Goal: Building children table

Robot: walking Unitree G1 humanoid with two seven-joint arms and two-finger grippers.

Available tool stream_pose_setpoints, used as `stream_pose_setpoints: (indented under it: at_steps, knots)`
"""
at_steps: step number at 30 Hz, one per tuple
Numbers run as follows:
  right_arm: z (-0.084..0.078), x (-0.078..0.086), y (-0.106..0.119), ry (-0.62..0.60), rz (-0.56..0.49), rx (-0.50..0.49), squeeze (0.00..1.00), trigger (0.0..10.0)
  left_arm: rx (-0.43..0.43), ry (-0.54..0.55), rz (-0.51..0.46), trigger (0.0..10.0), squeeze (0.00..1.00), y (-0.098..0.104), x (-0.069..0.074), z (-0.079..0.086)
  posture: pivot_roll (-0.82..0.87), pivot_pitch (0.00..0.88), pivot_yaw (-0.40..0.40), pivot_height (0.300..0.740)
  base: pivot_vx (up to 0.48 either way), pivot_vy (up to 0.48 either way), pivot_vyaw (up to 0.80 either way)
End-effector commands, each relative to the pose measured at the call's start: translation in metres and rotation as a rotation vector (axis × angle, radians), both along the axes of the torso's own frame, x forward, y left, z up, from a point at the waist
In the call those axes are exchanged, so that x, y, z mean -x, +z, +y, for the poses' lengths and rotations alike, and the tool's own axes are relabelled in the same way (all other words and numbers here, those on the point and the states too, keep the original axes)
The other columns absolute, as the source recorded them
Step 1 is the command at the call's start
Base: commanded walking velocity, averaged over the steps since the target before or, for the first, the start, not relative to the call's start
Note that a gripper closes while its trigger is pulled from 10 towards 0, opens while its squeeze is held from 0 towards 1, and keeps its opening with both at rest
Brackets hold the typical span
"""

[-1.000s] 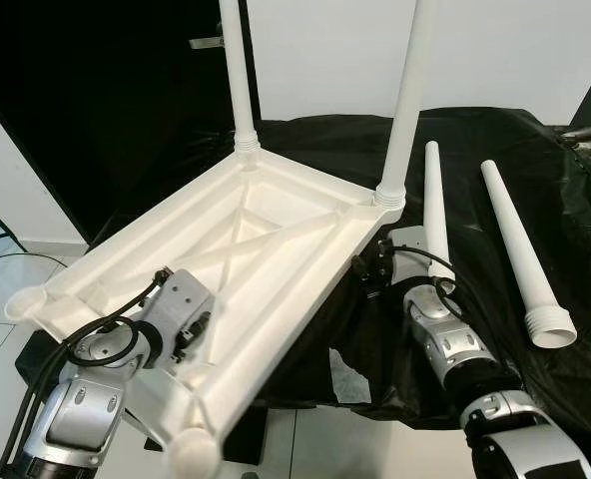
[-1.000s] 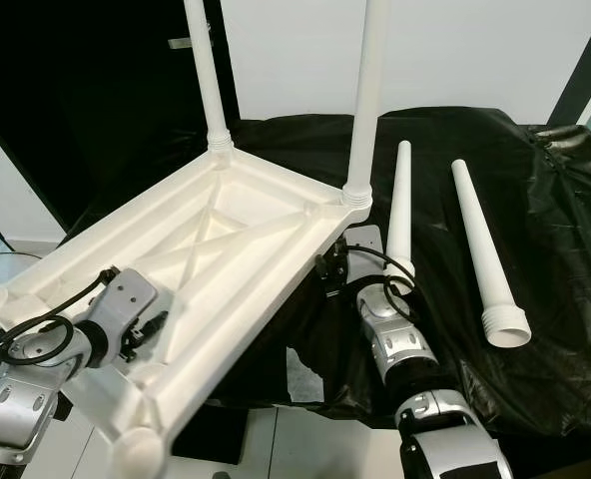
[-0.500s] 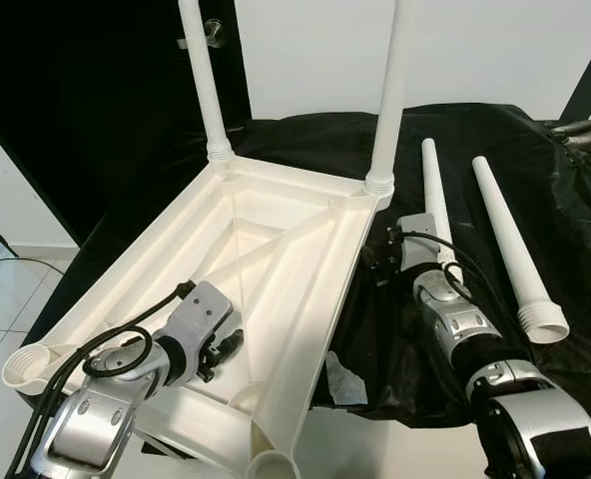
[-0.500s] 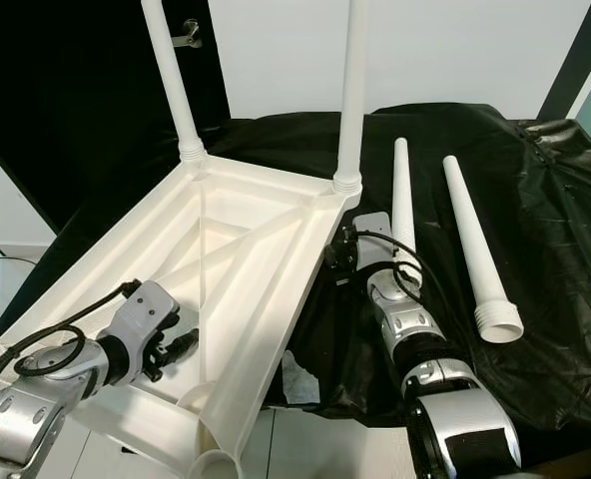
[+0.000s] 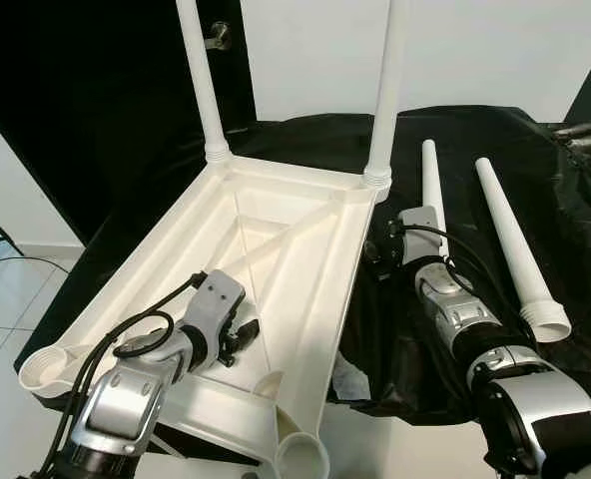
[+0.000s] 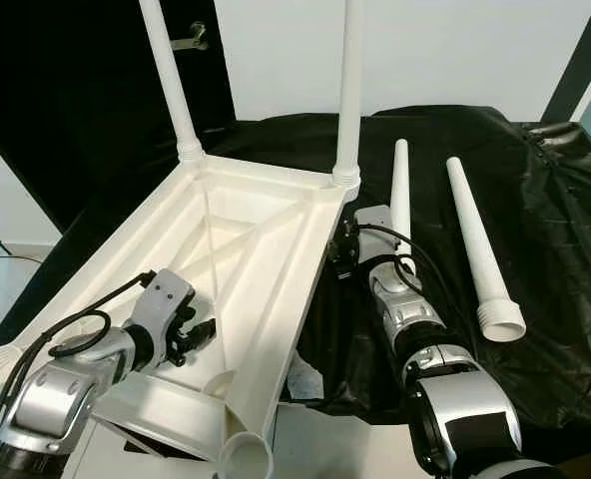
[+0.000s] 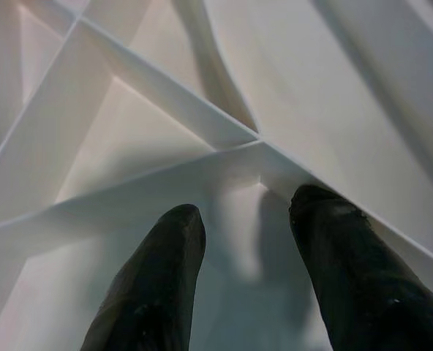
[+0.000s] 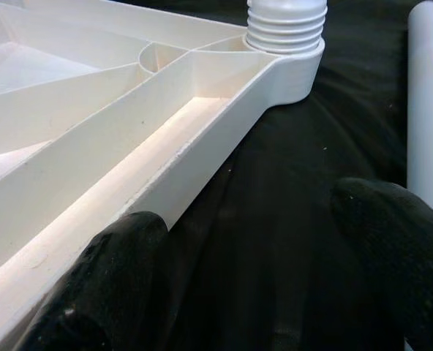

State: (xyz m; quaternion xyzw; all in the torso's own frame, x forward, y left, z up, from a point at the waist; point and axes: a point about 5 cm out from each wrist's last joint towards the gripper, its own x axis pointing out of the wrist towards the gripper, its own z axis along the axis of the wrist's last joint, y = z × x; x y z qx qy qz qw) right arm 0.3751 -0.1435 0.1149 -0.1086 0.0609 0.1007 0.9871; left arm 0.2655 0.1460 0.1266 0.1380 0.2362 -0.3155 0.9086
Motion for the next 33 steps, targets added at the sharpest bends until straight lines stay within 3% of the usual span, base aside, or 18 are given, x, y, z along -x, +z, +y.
stream_pose_setpoints:
  at_steps: [1, 4, 14, 15, 22, 24, 25, 26, 28, 33]
  knots:
    - [0.015, -0.001, 0.007, 0.052, -0.046, 0.003, 0.0, 10.0, -0.014, 0.043, -0.076, 10.0, 0.0, 0.006, -0.007, 0.001, 0.03, 0.0, 0.031, 0.74, 0.0, 0.0, 0.0]
    - [0.001, 0.001, 0.008, -0.011, -0.066, 0.029, 0.0, 10.0, -0.076, 0.094, -0.215, 10.0, 0.0, 0.025, -0.017, 0.018, 0.03, 0.0, 0.024, 0.74, 0.0, 0.0, 0.0]
    - [-0.009, 0.007, 0.017, -0.047, -0.122, 0.022, 0.0, 10.0, -0.121, 0.167, -0.353, 10.0, 0.0, 0.045, -0.026, 0.036, 0.02, 0.0, 0.016, 0.74, 0.0, 0.0, 0.0]
    - [-0.01, 0.009, 0.019, -0.049, -0.136, 0.018, 0.0, 10.0, -0.127, 0.186, -0.378, 10.0, 0.0, 0.047, -0.027, 0.044, 0.02, 0.0, 0.015, 0.74, 0.0, 0.0, 0.0]
    - [-0.014, 0.016, 0.023, -0.048, -0.167, 0.013, 0.0, 10.0, 0.01, 0.132, -0.466, 10.0, 0.0, 0.06, -0.021, 0.052, 0.02, 0.0, 0.005, 0.74, 0.0, 0.0, 0.0]
    - [-0.018, 0.018, 0.024, -0.048, -0.169, 0.017, 0.0, 10.0, 0.116, 0.04, -0.507, 10.0, 0.0, 0.066, -0.012, 0.05, 0.02, 0.0, -0.002, 0.74, 0.0, 0.0, 0.0]
    - [-0.019, 0.019, 0.026, -0.046, -0.172, 0.024, 0.0, 10.0, 0.198, -0.032, -0.492, 10.0, 0.0, 0.066, -0.004, 0.048, 0.02, 0.0, -0.004, 0.74, 0.0, 0.0, 0.0]
    - [-0.019, 0.019, 0.026, -0.046, -0.172, 0.024, 0.0, 10.0, 0.198, -0.032, -0.492, 10.0, 0.0, 0.066, -0.004, 0.048, 0.02, 0.0, -0.004, 0.74, 0.0, 0.0, 0.0]
    - [-0.024, 0.019, 0.029, -0.045, -0.177, 0.039, 0.0, 10.0, 0.312, -0.211, -0.427, 10.0, 0.0, 0.064, 0.017, 0.047, 0.02, 0.0, -0.005, 0.74, 0.0, 0.0, 0.0]
    - [-0.029, 0.02, 0.034, -0.048, -0.183, 0.053, 0.0, 10.0, 0.361, -0.345, -0.336, 10.0, 0.0, 0.06, 0.031, 0.051, 0.01, 0.0, -0.007, 0.74, 0.0, 0.0, 0.0]
